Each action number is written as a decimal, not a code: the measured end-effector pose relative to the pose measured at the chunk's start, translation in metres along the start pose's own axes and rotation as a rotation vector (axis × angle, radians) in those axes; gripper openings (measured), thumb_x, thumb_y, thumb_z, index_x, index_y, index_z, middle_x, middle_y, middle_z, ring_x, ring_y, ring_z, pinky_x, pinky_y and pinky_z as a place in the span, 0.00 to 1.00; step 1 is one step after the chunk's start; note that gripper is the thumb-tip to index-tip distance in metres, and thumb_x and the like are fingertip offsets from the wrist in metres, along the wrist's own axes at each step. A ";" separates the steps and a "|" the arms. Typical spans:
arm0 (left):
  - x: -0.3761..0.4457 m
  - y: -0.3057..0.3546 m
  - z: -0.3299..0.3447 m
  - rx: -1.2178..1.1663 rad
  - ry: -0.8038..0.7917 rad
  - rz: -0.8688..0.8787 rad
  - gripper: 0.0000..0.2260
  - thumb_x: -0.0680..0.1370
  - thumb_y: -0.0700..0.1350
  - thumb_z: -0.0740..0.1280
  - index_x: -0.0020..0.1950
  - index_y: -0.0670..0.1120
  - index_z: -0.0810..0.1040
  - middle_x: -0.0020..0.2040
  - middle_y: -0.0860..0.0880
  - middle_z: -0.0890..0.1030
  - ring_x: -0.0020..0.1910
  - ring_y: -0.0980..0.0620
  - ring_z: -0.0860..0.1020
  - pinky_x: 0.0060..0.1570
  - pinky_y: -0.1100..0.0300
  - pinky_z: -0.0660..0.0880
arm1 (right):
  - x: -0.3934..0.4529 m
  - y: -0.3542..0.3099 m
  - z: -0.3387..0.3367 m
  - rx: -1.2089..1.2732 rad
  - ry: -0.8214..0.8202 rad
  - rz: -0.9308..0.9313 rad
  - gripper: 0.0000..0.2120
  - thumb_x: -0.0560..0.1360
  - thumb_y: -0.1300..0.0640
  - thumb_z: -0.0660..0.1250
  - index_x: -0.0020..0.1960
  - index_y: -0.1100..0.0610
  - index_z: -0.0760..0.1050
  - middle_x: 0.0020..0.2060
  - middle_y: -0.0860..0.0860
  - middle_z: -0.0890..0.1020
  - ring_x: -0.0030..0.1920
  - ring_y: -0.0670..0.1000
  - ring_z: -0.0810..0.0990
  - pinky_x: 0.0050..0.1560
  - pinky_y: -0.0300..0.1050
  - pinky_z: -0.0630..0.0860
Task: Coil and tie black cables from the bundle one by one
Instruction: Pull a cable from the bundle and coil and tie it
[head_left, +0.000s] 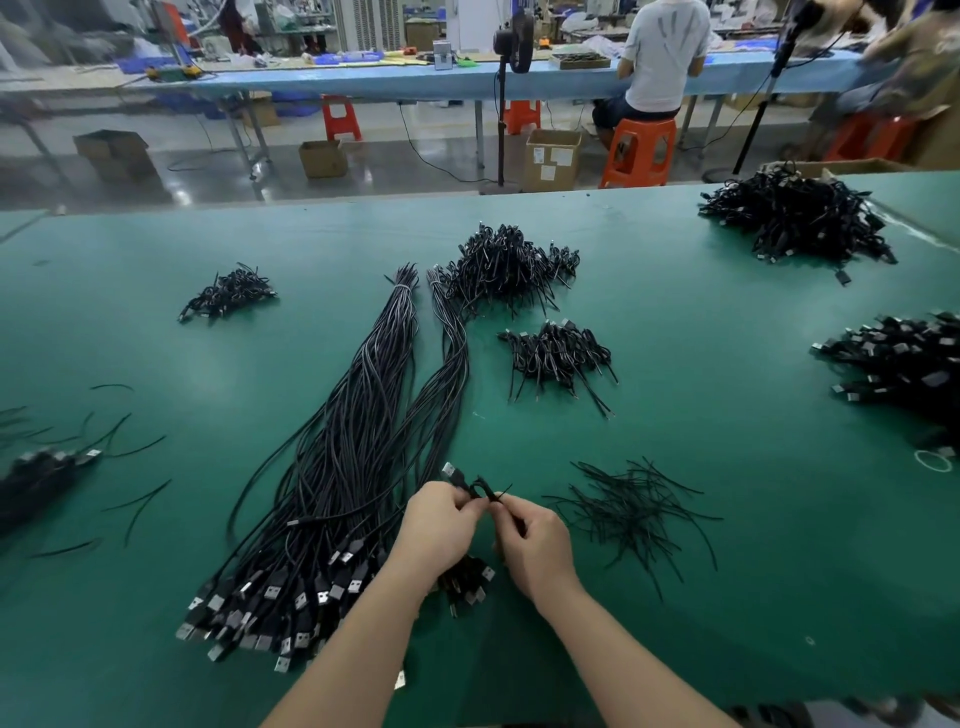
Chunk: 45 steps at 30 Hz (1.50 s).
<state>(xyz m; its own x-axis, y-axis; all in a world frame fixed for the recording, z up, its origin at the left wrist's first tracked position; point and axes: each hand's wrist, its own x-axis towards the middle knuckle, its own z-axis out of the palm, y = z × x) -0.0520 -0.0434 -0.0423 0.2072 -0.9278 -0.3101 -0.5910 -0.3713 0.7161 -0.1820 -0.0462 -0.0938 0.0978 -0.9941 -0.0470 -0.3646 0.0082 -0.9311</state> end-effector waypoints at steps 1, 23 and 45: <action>0.001 -0.001 -0.001 0.041 -0.012 0.007 0.10 0.82 0.50 0.67 0.46 0.47 0.84 0.30 0.54 0.77 0.28 0.58 0.72 0.27 0.65 0.66 | 0.001 -0.001 0.000 -0.036 -0.006 -0.001 0.09 0.81 0.55 0.65 0.49 0.52 0.84 0.30 0.42 0.80 0.32 0.41 0.76 0.35 0.35 0.69; -0.013 -0.004 -0.040 0.568 0.169 0.693 0.11 0.81 0.53 0.66 0.58 0.53 0.84 0.55 0.57 0.83 0.57 0.55 0.77 0.61 0.59 0.68 | 0.004 -0.039 -0.034 0.075 -0.489 0.077 0.14 0.84 0.58 0.58 0.41 0.53 0.76 0.30 0.47 0.81 0.37 0.54 0.77 0.41 0.52 0.72; -0.022 0.014 -0.053 -0.024 -0.120 0.284 0.06 0.72 0.48 0.78 0.43 0.55 0.82 0.38 0.55 0.85 0.31 0.57 0.79 0.37 0.61 0.76 | -0.008 -0.066 -0.063 -0.681 -0.366 -0.498 0.12 0.83 0.49 0.60 0.46 0.56 0.74 0.37 0.49 0.78 0.36 0.52 0.73 0.39 0.48 0.71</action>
<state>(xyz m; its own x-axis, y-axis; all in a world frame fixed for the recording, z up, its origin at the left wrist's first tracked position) -0.0236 -0.0301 0.0079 -0.0579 -0.9845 -0.1658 -0.5930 -0.0997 0.7990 -0.2177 -0.0453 -0.0093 0.6344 -0.7686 0.0824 -0.6574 -0.5925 -0.4656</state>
